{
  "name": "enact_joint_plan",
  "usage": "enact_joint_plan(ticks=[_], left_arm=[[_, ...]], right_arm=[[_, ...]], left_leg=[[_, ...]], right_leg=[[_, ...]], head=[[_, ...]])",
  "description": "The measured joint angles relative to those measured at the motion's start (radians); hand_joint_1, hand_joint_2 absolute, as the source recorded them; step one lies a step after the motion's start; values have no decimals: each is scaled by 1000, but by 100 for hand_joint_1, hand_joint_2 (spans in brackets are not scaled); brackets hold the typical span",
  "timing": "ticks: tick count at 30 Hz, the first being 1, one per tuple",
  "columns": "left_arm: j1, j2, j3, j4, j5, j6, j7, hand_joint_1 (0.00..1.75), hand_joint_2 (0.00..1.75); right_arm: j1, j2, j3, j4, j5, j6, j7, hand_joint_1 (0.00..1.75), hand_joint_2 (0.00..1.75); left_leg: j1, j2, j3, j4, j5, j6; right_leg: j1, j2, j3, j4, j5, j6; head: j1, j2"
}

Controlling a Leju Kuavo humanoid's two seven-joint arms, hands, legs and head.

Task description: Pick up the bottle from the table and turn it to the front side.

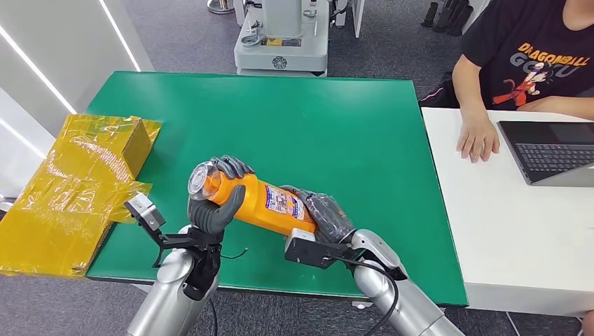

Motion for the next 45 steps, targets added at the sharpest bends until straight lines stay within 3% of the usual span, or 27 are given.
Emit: enact_joint_plan(ticks=[9, 14, 15, 18, 19, 29, 45], left_arm=[[5, 0, 1, -8, -1, 1, 5, 175, 175], [9, 0, 2, -15, -5, 6, 8, 175, 175], [9, 0, 2, -16, -12, 10, 10, 175, 175], [8, 0, 2, -20, -61, 33, 16, 175, 175], [7, 0, 2, -22, -81, 42, 17, 175, 175], [28, 62, 56, -36, -148, 147, 36, 175, 175], [69, 159, 106, -162, -180, 231, 47, 175, 175]], right_arm=[[3, -1, 1, -8, 9, 0, 5, 174, 175], [5, -4, 1, -18, 14, -3, 7, 163, 175], [5, -4, 1, -20, 15, -6, 8, 148, 175], [8, -3, 0, -23, 8, -29, 7, 27, 175], [11, -2, 0, -25, 1, -41, 5, 0, 175], [44, 27, -15, -120, -122, -179, -20, 0, 175], [172, 23, -37, -329, -282, -360, -58, 0, 175]], left_leg=[[0, 0, 0, 0, 0, 0], [0, 0, 0, 0, 0, 0], [0, 0, 0, 0, 0, 0], [0, 0, 0, 0, 0, 0], [0, 0, 0, 0, 0, 0], [1, 0, 0, -1, 0, -1], [1, 0, 0, 0, 0, -1]], right_leg=[[0, 0, 0, 0, 0, 0], [0, 0, 0, 0, 0, 0], [0, 0, 0, 0, 0, 0], [0, 0, 0, 0, 0, 0], [0, 0, 0, 0, 0, 0], [0, 1, -1, 1, 0, -1], [0, 0, -1, 0, -1, -1]], head=[[0, 0], [0, 0], [0, 0], [0, 0], [0, 0], [0, 0], [0, 0]])
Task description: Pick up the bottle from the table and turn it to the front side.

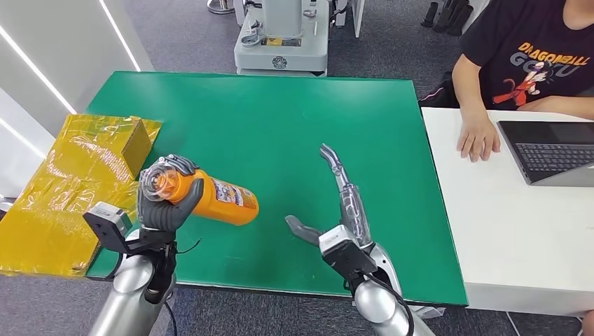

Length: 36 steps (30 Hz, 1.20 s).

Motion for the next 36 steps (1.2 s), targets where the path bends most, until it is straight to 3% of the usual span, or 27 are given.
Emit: enact_joint_plan(ticks=[6, 16, 26, 31, 36], left_arm=[[-38, 75, 4, -45, -113, -15, 58, 175, 175], [-180, 264, -1, -5, -312, 12, 124, 175, 175], [-298, 365, -58, 84, -454, 8, 167, 175, 175], [-362, 427, -106, 148, -699, 114, 223, 175, 175], [-389, 461, -134, 181, -750, 136, 234, 175, 175]], right_arm=[[46, -5, -1, -66, -27, -28, -10, 0, 175], [132, -14, -24, -107, -34, -49, -36, 0, 175], [179, -15, -40, -124, -24, -50, -44, 0, 175], [203, -15, -46, -136, -20, -54, -44, 0, 175], [213, -16, -47, -141, -16, -55, -44, 0, 175]], left_leg=[[0, 0, 0, 0, 0, 0], [1, 1, 1, 0, 1, -1], [1, 1, 1, 0, 1, -1], [1, 3, 1, 0, 1, -1], [1, 3, 1, 0, 1, -1]], right_leg=[[0, 0, 0, 0, 0, 0], [0, 2, 0, 1, 0, -1], [0, 2, -1, 1, 0, -1], [0, 3, -1, 1, 0, -2], [0, 3, -2, 2, 0, -2]], head=[[0, 0], [0, 0], [0, 0], [0, 0], [0, 0]])
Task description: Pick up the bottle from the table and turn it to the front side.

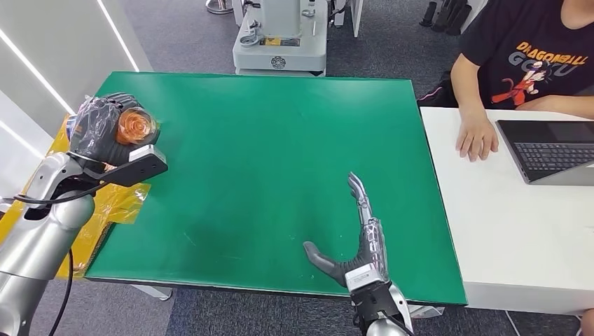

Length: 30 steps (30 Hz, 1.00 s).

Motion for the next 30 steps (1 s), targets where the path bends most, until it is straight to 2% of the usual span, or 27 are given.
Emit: enact_joint_plan(ticks=[8, 12, 20, 30], left_arm=[[-7, 20, -30, 17, -35, 3, 12, 175, 175], [-29, 29, -50, 52, -171, 17, 55, 175, 175], [-97, 9, -108, 250, -452, 44, 131, 175, 175], [-159, -32, -203, 481, -582, -76, 61, 175, 175]], right_arm=[[4, 0, 0, 0, 1, -1, 0, 0, 175], [8, 0, -3, -3, 5, -9, 2, 0, 175], [26, 0, -19, -37, 26, -27, 26, 0, 175], [34, 1, -33, -56, 41, -14, 36, 0, 175]], left_leg=[[0, 0, 0, 0, 0, 0], [0, 0, 0, 0, 0, 0], [0, 0, 0, 0, 0, 0], [0, 0, 0, 0, 0, 0]], right_leg=[[0, 0, 0, 0, 0, 0], [0, 0, 0, 0, 0, 0], [0, 0, 0, 0, 0, 0], [0, 1, 0, 0, 0, 0]], head=[[0, 0], [0, 0], [0, 0], [0, 0]])
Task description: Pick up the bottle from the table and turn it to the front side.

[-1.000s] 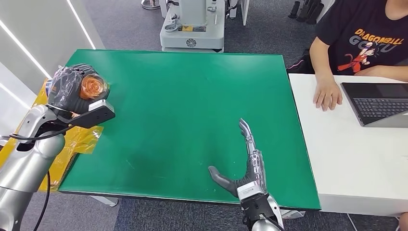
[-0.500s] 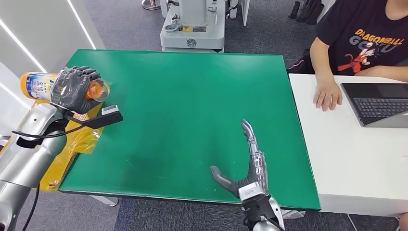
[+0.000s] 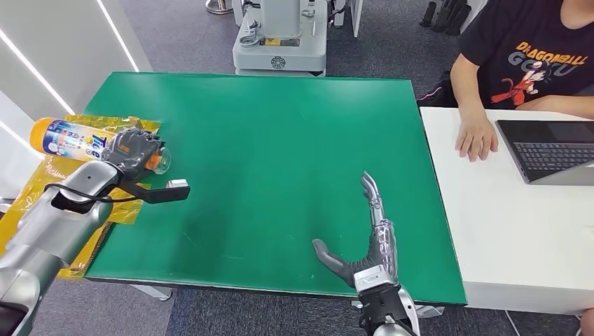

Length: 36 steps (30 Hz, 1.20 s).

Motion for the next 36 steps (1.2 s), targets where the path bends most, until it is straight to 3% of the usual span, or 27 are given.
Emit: enact_joint_plan(ticks=[6, 11, 14, 21, 28, 36], left_arm=[[-8, -22, -58, 136, -17, -79, -76, 175, 175], [-22, -3, -111, 212, 16, -243, -283, 175, 175], [-26, 19, -144, 240, 50, -312, -352, 175, 175], [-27, 51, -182, 272, 120, -329, -358, 175, 175], [-20, 76, -200, 276, 129, -279, -320, 175, 175], [-20, 52, -203, 289, 139, -192, -244, 175, 175]], right_arm=[[-23, 4, 0, -2, -21, 23, 3, 0, 175], [-50, 4, 3, -1, -60, 27, -2, 0, 175], [-61, 4, 8, 5, -84, 22, -11, 0, 175], [-77, 4, 27, 16, -103, 16, -20, 0, 175], [-93, 4, 40, 26, -113, 18, -18, 0, 175], [-101, 7, 48, 30, -119, 21, -12, 0, 175]], left_leg=[[0, 0, 0, 0, 0, 0], [0, 0, 0, 0, 0, 0], [0, 0, 0, 0, 0, 0], [0, 0, 1, -1, 0, 0], [0, 0, 3, -2, 1, -1], [0, -1, 3, -2, 2, -3]], right_leg=[[0, 0, 0, 0, 0, 0], [0, 0, 0, 1, 0, 0], [0, 0, 0, 1, 0, 0], [0, 0, 2, 1, 0, 0], [0, 0, 3, 1, 0, -1], [0, -1, 2, 1, 0, -2]], head=[[0, 0], [0, 0], [0, 0], [0, 0], [0, 0], [0, 0]])
